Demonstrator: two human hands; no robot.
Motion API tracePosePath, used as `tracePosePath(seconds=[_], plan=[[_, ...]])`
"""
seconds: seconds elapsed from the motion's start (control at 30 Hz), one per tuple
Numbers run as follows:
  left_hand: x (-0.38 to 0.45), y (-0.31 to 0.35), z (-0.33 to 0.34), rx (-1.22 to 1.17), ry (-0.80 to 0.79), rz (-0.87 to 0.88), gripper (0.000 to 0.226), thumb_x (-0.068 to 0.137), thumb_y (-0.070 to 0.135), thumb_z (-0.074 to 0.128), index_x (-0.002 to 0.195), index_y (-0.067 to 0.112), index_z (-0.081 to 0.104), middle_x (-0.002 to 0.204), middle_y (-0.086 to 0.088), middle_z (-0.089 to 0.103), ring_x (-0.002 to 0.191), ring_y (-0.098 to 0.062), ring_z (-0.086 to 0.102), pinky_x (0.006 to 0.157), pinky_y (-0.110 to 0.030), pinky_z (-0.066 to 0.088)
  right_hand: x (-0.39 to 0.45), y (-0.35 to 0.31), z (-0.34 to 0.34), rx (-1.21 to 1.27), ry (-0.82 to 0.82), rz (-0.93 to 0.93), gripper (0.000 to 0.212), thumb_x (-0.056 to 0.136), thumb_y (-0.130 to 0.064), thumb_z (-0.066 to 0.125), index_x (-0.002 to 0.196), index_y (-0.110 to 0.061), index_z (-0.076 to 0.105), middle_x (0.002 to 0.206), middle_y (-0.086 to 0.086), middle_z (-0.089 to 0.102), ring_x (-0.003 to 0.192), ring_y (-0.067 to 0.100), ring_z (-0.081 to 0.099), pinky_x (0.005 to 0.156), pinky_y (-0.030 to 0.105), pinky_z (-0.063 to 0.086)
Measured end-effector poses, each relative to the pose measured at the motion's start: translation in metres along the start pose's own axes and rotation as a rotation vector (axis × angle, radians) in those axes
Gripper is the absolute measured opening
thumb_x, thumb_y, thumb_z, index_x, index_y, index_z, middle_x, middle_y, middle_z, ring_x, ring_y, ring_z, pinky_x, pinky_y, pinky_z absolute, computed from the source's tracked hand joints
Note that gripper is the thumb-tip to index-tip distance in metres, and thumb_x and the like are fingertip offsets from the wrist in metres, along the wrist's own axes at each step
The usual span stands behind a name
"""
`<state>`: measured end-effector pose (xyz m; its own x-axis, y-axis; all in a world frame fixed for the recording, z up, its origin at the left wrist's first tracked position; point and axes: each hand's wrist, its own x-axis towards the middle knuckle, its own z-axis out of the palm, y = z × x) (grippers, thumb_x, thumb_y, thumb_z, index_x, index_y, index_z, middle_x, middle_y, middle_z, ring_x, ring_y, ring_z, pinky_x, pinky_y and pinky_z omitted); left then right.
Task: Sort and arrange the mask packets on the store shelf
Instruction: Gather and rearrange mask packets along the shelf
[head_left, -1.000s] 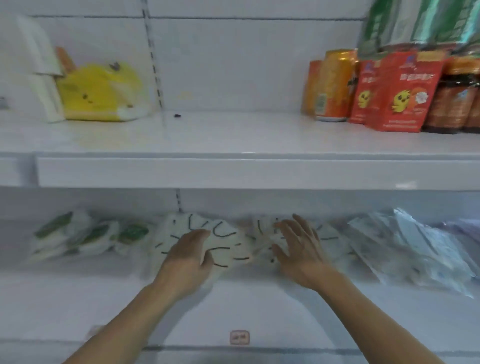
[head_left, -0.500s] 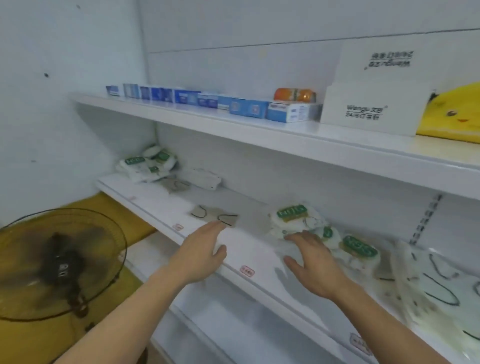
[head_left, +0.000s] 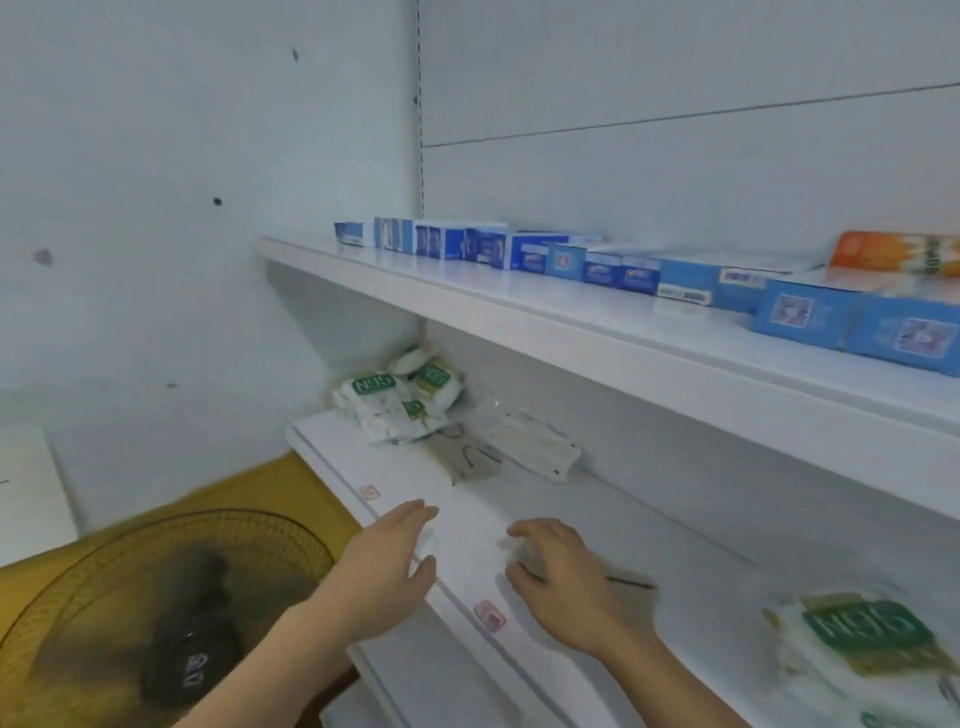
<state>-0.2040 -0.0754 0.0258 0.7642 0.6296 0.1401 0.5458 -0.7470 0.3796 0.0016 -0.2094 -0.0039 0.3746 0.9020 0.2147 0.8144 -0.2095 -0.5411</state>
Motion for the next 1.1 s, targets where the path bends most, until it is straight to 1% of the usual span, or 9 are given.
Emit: tracePosePath(seconds=[0.17,0.3,0.4,0.5,0.63,0.73,0.87,1.0,1.1], plan=[[0.07,-0.061,0.007,-0.032,-0.052,-0.021,0.059,0.105,0.038,0.045,0.159,0.026,0.024,0.166,0.008,0.022,0.152,-0.01,0.021,0.12,-0.023,0.017,0.066,-0.012,0.039,0.001,-0.044,0.052,0.038,0.097,-0.043,0.056,0.134,-0.041,0.049,0.139,-0.019,0.045,0.132,0.003,0.039,0.109,0.021,0.035],[0.132,-0.089,0.022,-0.064,-0.142,0.06,0.059,0.105,0.031,0.044,0.159,0.027,0.021,0.166,0.009,0.019,0.153,-0.011,0.02,0.123,-0.028,0.017,0.107,-0.009,0.046,-0.118,-0.099,0.201,0.056,0.09,-0.032,0.057,0.144,-0.036,0.041,0.149,-0.013,0.038,0.142,0.012,0.033,0.115,0.03,0.032],[0.183,-0.112,0.032,-0.066,-0.175,0.185,0.064,0.098,0.011,0.046,0.157,0.025,0.027,0.164,0.006,0.026,0.15,-0.013,0.026,0.12,-0.022,0.02,0.12,0.001,0.036,-0.167,-0.235,0.367,0.068,0.091,-0.022,0.054,0.153,-0.033,0.028,0.158,-0.01,0.024,0.149,0.015,0.016,0.119,0.036,0.02],[0.236,-0.125,0.033,-0.033,-0.194,0.358,0.07,0.092,0.0,0.046,0.157,0.02,0.03,0.162,-0.001,0.031,0.148,-0.019,0.032,0.119,-0.021,0.022,0.122,0.009,0.027,-0.163,-0.236,0.494,0.074,0.089,-0.015,0.052,0.153,-0.038,0.025,0.159,-0.012,0.022,0.149,0.014,0.014,0.121,0.04,0.017],[0.276,-0.118,0.046,-0.024,-0.306,0.626,0.068,0.083,-0.013,0.052,0.145,0.017,0.048,0.15,-0.004,0.045,0.133,-0.019,0.048,0.107,-0.017,0.038,0.102,0.016,0.022,-0.251,-0.237,0.721,0.066,0.092,-0.037,0.053,0.151,-0.043,0.024,0.16,-0.008,0.02,0.15,0.021,0.012,0.12,0.049,0.02],[0.276,-0.106,0.071,0.128,-0.283,0.721,0.072,0.08,-0.006,0.054,0.144,0.025,0.046,0.146,0.004,0.045,0.129,-0.022,0.046,0.105,-0.032,0.044,0.071,0.016,0.023,-0.334,-0.129,0.913,0.067,0.092,-0.052,0.053,0.151,-0.041,0.023,0.158,-0.006,0.023,0.147,0.025,0.02,0.116,0.051,0.028],[0.243,-0.06,0.092,0.065,-0.292,0.954,0.075,0.076,-0.009,0.049,0.141,0.028,0.049,0.144,0.008,0.048,0.129,-0.021,0.045,0.11,-0.038,0.038,0.04,0.013,0.022,-0.392,0.128,1.038,0.05,0.101,-0.036,0.046,0.149,-0.038,0.032,0.151,-0.011,0.038,0.14,0.017,0.036,0.108,0.039,0.034],[0.215,-0.04,0.099,-0.174,-0.357,1.159,0.067,0.072,-0.011,0.043,0.124,0.028,0.058,0.132,0.012,0.053,0.121,-0.014,0.047,0.099,-0.027,0.042,0.026,0.017,0.04,-0.374,0.382,1.023,0.041,0.096,-0.034,0.039,0.131,-0.026,0.06,0.13,-0.003,0.063,0.12,0.024,0.057,0.094,0.037,0.043],[0.212,-0.056,0.104,-0.494,-0.361,1.008,0.046,0.077,-0.003,0.039,0.104,0.024,0.065,0.135,0.015,0.051,0.126,-0.01,0.049,0.105,-0.015,0.036,0.028,0.021,0.054,-0.386,0.416,1.004,0.049,0.086,-0.037,0.04,0.129,-0.024,0.061,0.13,-0.002,0.063,0.122,0.029,0.057,0.098,0.047,0.047]])
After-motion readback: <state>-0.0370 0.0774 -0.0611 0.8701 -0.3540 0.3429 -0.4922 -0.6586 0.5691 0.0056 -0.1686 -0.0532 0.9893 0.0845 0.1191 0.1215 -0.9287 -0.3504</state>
